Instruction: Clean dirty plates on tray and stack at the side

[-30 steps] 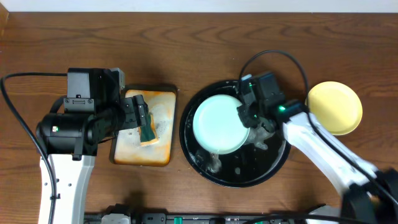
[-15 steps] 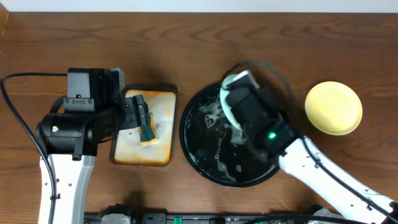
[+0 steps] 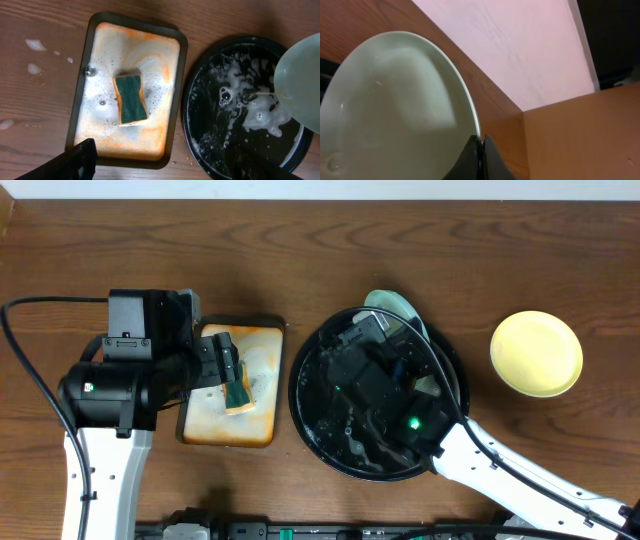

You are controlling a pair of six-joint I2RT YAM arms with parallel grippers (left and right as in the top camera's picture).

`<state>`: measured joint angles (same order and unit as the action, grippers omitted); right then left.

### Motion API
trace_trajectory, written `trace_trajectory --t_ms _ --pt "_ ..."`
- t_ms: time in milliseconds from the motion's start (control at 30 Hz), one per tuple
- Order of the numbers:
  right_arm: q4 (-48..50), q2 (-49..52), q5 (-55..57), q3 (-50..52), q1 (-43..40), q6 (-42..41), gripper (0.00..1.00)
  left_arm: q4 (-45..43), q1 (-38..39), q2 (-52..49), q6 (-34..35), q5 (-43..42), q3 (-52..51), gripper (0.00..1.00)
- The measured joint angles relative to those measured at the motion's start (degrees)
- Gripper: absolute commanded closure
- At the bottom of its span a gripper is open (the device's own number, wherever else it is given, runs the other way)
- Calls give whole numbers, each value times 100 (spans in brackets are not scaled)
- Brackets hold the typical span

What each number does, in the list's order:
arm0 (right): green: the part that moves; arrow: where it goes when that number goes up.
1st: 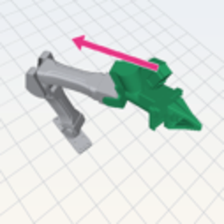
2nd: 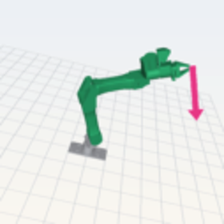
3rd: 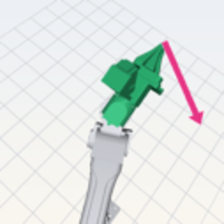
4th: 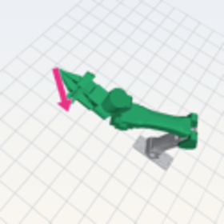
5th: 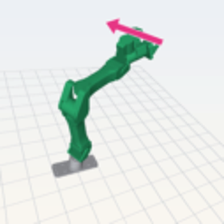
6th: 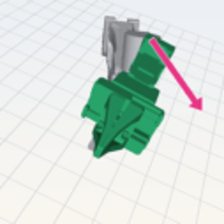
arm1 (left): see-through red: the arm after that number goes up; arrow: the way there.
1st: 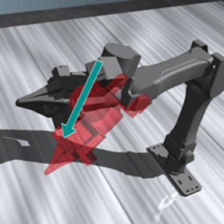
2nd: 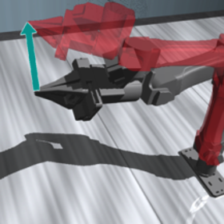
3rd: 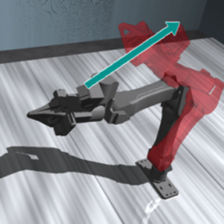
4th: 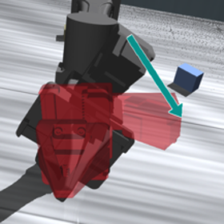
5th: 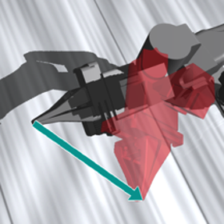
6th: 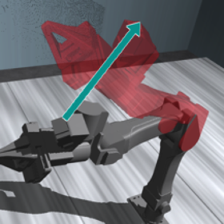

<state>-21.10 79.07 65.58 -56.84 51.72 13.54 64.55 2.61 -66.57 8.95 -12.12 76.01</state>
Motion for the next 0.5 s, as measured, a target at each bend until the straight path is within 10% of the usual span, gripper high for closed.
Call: trace_trajectory --t_ms 500 --pt "-334 15 -306 0 0 61 99 0 0 0 0 0 0 17"
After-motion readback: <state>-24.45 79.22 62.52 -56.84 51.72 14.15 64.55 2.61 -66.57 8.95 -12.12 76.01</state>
